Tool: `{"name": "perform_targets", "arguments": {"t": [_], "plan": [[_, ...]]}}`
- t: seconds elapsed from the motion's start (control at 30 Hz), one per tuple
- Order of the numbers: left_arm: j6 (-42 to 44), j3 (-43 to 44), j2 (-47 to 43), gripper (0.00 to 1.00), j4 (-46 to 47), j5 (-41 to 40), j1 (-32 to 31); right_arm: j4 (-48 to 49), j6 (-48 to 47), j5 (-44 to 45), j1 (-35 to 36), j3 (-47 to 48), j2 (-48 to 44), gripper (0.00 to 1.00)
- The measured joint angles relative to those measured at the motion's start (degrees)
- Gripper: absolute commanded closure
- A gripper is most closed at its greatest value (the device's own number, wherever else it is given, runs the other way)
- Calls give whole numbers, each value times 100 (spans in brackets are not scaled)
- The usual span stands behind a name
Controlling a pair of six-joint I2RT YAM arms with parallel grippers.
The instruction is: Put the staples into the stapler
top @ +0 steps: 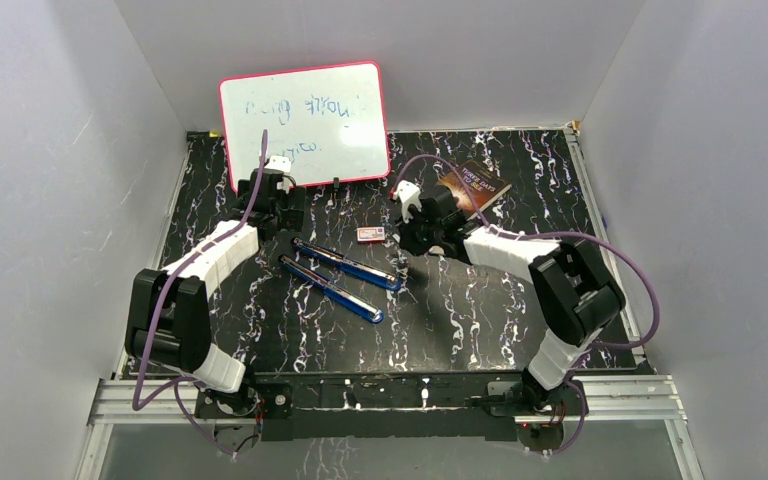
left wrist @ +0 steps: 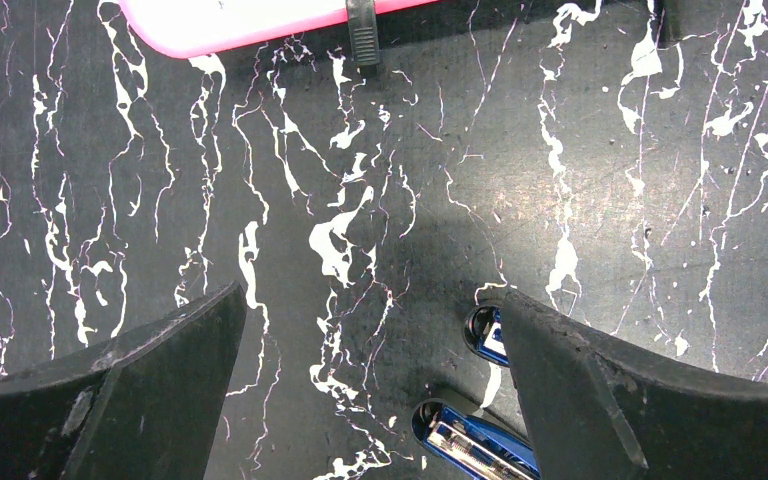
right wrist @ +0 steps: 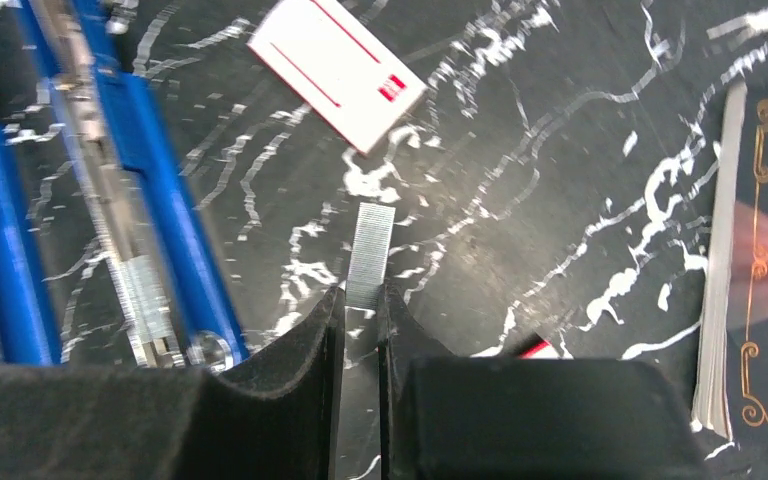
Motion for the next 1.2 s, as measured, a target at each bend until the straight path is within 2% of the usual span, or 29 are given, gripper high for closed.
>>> {"name": "perform_targets", "arguments": {"t": [0.27, 0.53, 0.77, 1.2], "plan": [[0, -2, 0, 2, 0, 2, 0, 529, 240, 254, -214, -118, 688, 86], [0, -17, 0, 2, 4, 2, 0, 1014, 343, 315, -232, -149, 929, 65], [0, -61, 0, 2, 0, 2, 0, 1438, 437, 376, -245, -341, 927, 53], [0, -61, -4, 2, 0, 4, 0, 1539, 498, 560, -249, -380, 901, 49]]}}
